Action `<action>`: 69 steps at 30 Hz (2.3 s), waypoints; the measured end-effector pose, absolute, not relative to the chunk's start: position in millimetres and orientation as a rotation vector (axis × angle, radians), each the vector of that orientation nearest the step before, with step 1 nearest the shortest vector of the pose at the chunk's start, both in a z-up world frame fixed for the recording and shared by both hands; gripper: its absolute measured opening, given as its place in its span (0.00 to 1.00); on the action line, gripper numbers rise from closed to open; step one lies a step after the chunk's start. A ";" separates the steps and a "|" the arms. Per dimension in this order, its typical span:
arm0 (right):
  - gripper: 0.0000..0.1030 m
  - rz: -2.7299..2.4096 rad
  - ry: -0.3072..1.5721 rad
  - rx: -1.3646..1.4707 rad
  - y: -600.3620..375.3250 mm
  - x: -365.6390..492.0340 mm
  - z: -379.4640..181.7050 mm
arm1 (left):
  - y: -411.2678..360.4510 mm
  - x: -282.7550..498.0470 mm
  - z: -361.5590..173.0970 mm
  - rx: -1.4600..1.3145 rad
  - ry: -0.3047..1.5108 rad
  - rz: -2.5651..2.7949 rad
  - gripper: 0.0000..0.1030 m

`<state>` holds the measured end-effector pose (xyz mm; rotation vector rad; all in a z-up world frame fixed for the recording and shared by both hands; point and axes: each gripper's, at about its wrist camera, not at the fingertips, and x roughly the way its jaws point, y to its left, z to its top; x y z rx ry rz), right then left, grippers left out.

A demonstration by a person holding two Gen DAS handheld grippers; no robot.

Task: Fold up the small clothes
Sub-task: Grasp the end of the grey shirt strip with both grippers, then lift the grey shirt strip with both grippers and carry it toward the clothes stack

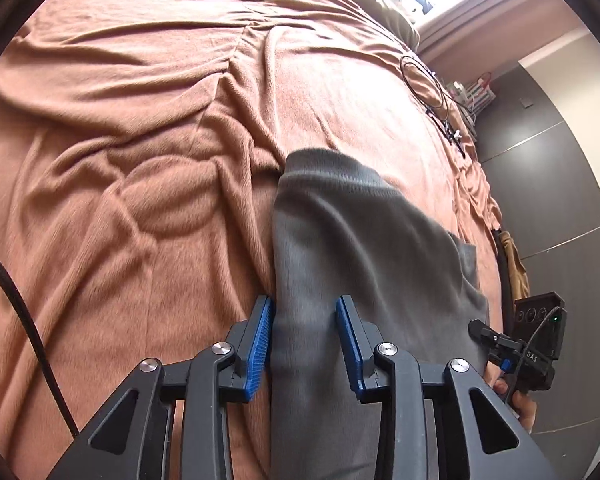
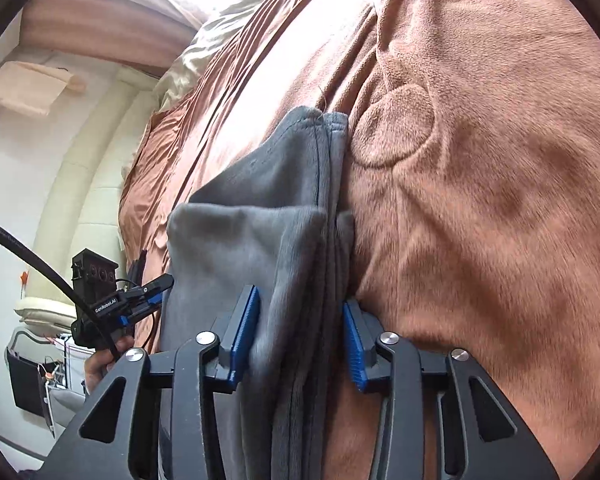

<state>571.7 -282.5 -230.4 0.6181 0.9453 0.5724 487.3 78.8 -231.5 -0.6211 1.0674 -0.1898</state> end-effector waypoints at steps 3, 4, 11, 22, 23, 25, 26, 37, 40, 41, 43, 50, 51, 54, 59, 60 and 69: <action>0.30 0.583 0.951 0.624 -280.1 585.6 -233.5 | 78.7 503.9 -236.0 -0.621 1.077 -0.196 0.34; 0.30 0.587 0.953 0.627 -280.3 588.2 -234.1 | 78.9 507.9 -236.5 -0.620 1.076 -0.200 0.34; 0.25 0.599 0.967 0.636 -278.3 604.4 -237.4 | 80.9 535.0 -239.8 -0.631 1.065 -0.215 0.29; 0.12 0.567 0.877 0.470 -254.9 567.0 -183.1 | 81.5 517.7 -197.5 -0.611 0.996 -0.230 0.06; 0.12 0.566 0.869 0.460 -253.4 561.7 -180.2 | 80.9 515.3 -191.4 -0.612 0.983 -0.236 0.06; 0.12 0.566 0.848 0.449 -251.3 551.1 -173.1 | 80.0 509.2 -176.9 -0.602 0.959 -0.241 0.06; 0.12 0.567 0.836 0.447 -250.4 545.2 -168.2 | 79.5 505.8 -170.0 -0.600 0.947 -0.245 0.06; 0.11 0.552 0.703 0.413 -261.6 472.2 -128.2 | 52.9 469.8 -89.1 -0.550 0.827 -0.322 0.05; 0.11 0.548 0.661 0.402 -269.3 446.5 -115.0 | 42.3 457.5 -66.8 -0.544 0.789 -0.356 0.05; 0.11 0.546 0.647 0.400 -272.2 437.8 -110.2 | 38.5 452.9 -59.8 -0.542 0.777 -0.366 0.05; 0.11 0.540 0.619 0.393 -280.8 420.5 -101.8 | 29.0 443.4 -44.7 -0.536 0.753 -0.390 0.05; 0.11 0.483 0.511 0.372 -326.6 356.7 -68.0 | -20.5 422.6 -0.2 -0.482 0.693 -0.475 0.05; 0.11 0.471 0.499 0.368 -335.0 347.7 -63.4 | -28.5 421.5 4.9 -0.474 0.689 -0.486 0.05; 0.11 0.431 0.474 0.361 -354.7 326.0 -51.9 | -53.5 420.3 18.0 -0.453 0.679 -0.525 0.05; 0.11 0.351 0.432 0.335 -385.9 290.3 -29.4 | -99.6 425.5 34.9 -0.425 0.675 -0.597 0.05; 0.11 0.331 0.424 0.334 -393.7 282.9 -24.9 | -108.9 427.2 37.7 -0.424 0.676 -0.614 0.05; 0.11 0.163 0.354 0.276 -447.5 222.2 10.1 | -208.4 445.0 63.3 -0.355 0.681 -0.769 0.05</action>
